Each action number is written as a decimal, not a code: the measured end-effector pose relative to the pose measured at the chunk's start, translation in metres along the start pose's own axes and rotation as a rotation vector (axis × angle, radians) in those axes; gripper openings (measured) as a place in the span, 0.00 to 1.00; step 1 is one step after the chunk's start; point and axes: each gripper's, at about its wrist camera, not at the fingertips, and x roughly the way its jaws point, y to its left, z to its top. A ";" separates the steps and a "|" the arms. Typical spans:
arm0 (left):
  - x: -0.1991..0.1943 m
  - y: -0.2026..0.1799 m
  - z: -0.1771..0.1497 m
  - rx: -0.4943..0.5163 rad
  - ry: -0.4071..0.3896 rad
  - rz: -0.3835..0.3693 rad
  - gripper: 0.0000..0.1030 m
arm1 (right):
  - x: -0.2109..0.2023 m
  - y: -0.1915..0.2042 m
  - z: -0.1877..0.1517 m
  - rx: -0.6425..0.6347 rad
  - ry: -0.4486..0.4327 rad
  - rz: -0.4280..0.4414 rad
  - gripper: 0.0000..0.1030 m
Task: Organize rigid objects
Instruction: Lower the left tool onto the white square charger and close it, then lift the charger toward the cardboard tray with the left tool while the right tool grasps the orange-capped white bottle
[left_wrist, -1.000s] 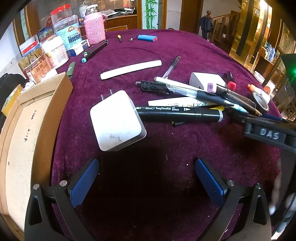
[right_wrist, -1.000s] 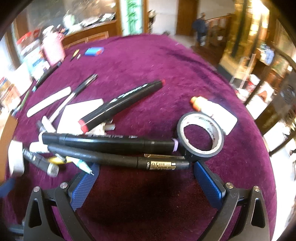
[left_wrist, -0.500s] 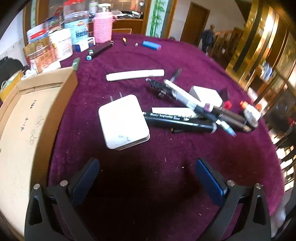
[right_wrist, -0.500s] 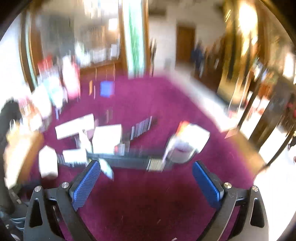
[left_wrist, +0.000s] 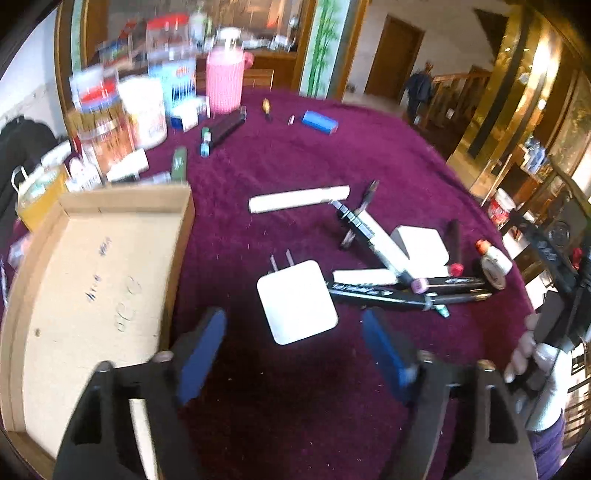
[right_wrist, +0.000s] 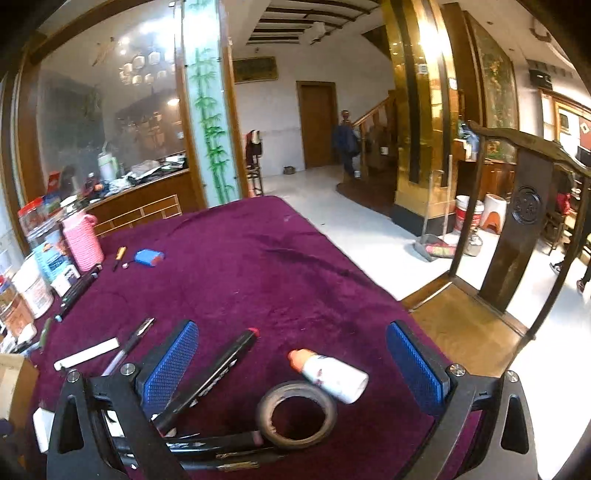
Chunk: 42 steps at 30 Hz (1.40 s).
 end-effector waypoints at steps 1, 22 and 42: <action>0.008 0.003 0.001 -0.021 0.032 -0.011 0.66 | 0.003 -0.003 0.000 0.011 0.019 0.011 0.99; 0.043 0.006 0.003 -0.080 0.026 -0.032 0.46 | 0.019 0.001 -0.006 -0.006 0.105 0.044 0.99; -0.070 0.038 -0.036 -0.136 -0.147 -0.199 0.45 | -0.012 -0.045 0.012 0.147 0.049 0.220 0.99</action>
